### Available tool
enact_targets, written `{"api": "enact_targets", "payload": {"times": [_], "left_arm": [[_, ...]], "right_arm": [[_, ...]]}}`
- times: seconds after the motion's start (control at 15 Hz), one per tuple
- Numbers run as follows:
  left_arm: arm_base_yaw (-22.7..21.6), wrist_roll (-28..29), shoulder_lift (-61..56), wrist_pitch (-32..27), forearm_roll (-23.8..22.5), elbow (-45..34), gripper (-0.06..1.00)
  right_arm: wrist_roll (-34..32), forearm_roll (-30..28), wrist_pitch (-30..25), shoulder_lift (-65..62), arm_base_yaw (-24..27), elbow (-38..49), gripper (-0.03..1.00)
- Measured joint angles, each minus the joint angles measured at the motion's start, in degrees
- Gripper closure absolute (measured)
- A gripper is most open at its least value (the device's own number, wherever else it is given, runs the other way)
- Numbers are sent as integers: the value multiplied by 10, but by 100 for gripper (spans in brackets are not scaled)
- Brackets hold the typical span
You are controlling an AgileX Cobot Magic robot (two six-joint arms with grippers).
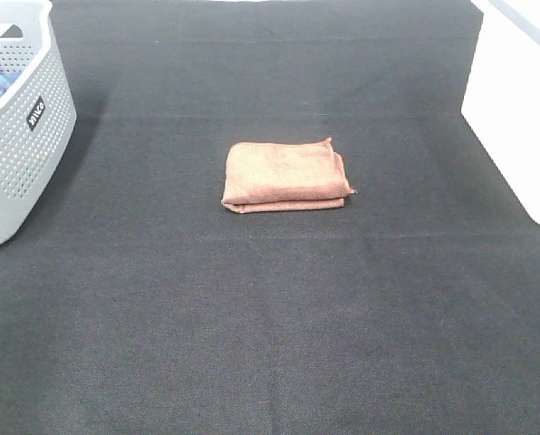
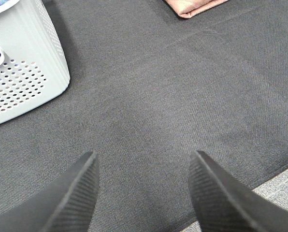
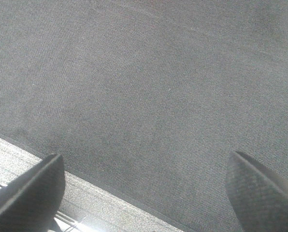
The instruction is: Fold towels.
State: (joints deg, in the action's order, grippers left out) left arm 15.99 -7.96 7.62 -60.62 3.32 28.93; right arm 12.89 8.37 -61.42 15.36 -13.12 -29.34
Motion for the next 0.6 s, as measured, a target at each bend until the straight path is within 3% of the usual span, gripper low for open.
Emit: {"api": "enact_targets", "payload": {"times": [0.4, 0.6], "left_arm": [[-3, 0, 0, 0, 0, 0, 40], [-67, 0, -2, 0, 0, 0, 40]], "right_arm": [[0, 0, 0, 0, 0, 0, 12], [0, 1, 0, 0, 29, 0, 12]]}}
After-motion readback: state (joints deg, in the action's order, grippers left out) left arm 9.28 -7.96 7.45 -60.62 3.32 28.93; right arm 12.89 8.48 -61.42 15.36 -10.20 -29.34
